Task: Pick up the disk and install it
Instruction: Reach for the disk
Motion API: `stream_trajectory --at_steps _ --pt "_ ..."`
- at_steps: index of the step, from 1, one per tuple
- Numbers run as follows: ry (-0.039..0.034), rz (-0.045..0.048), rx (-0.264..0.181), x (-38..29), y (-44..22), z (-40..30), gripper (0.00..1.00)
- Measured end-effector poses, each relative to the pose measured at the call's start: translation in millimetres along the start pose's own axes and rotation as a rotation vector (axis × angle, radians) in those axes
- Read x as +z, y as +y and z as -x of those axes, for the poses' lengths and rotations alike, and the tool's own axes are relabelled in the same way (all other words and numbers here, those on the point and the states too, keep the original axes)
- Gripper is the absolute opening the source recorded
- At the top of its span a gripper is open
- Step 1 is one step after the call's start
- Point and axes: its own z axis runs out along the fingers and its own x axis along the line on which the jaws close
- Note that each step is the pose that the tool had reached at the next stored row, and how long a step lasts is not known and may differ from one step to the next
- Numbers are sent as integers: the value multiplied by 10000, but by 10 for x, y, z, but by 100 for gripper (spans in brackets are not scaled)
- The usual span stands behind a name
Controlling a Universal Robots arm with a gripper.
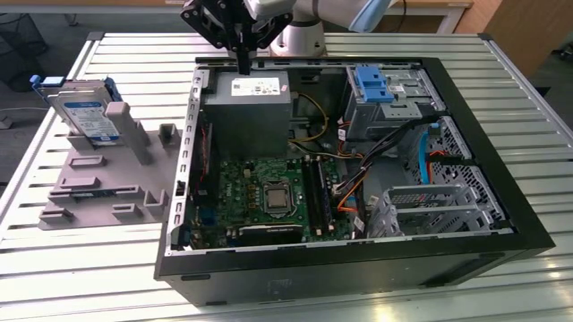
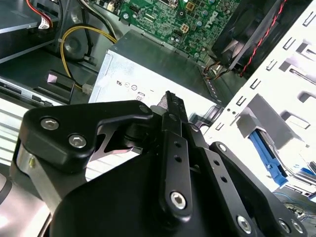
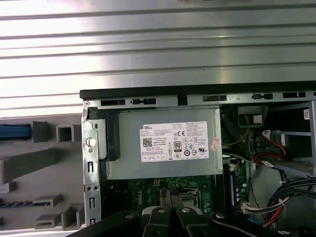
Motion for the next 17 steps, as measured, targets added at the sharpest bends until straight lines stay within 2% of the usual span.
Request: stream_trajectory --at_steps 17 --pt "3 -1 0 12 -5 -59 11"
